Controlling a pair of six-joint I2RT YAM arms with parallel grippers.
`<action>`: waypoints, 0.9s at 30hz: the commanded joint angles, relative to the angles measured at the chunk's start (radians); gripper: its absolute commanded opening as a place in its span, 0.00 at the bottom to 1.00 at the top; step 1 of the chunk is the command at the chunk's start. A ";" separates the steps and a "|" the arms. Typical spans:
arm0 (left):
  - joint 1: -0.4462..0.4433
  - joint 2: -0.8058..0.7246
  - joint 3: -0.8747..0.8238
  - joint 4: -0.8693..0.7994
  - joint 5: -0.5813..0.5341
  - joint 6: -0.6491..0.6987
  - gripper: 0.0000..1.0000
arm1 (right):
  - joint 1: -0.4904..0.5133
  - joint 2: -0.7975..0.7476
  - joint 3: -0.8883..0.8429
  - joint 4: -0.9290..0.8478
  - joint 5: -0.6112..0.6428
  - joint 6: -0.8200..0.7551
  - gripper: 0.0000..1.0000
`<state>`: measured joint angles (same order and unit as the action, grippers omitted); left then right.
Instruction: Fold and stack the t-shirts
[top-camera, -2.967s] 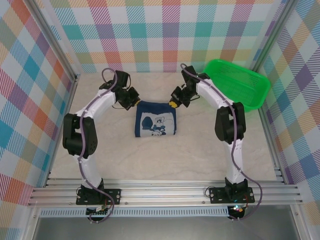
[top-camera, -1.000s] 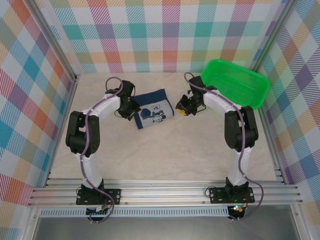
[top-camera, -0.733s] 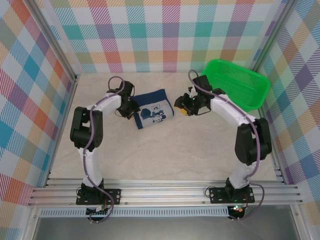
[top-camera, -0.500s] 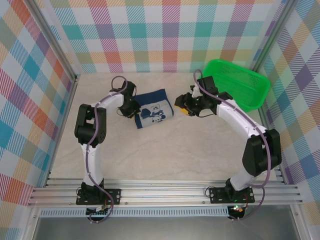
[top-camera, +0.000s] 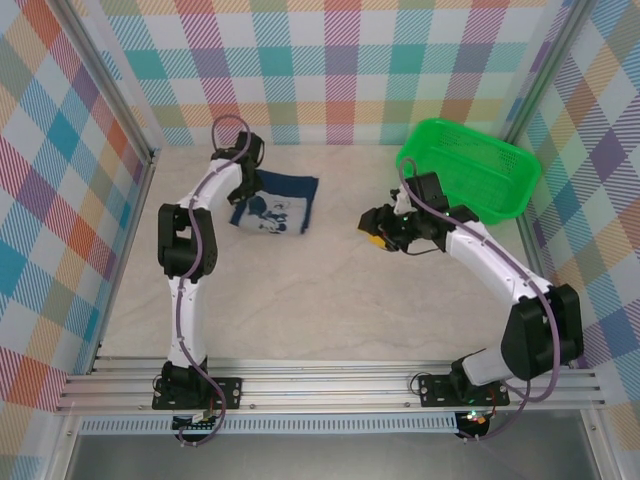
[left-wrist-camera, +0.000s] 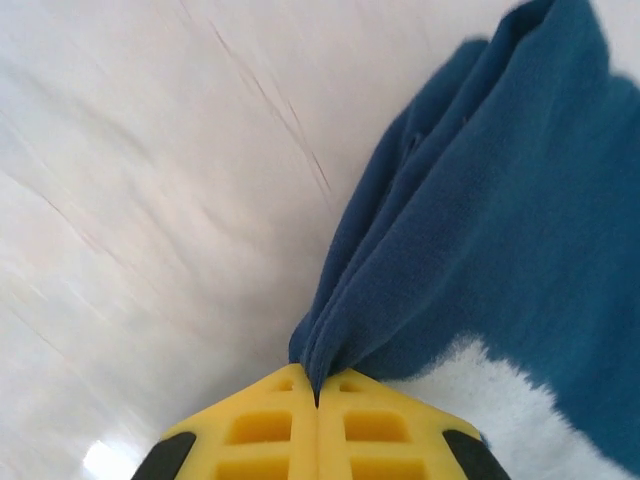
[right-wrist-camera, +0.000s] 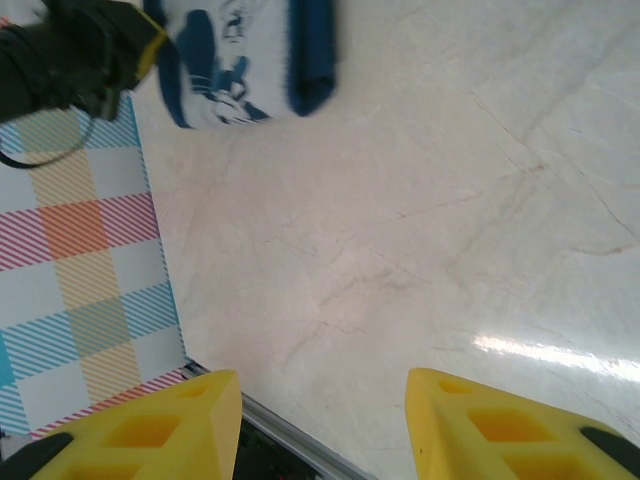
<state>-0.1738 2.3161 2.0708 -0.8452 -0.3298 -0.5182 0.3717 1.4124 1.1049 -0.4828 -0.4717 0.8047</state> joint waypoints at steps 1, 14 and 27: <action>0.061 0.076 0.142 -0.083 -0.253 0.137 0.00 | -0.015 -0.070 -0.058 0.008 -0.002 0.017 0.47; 0.203 0.327 0.532 0.005 -0.467 0.359 0.00 | -0.038 -0.177 -0.174 0.007 0.017 0.077 0.47; 0.293 0.351 0.568 0.046 -0.375 0.339 0.07 | -0.040 -0.135 -0.157 -0.003 -0.005 0.078 0.47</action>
<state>0.0700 2.6717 2.6041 -0.8028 -0.7322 -0.1436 0.3386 1.2602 0.9230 -0.4797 -0.4583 0.8829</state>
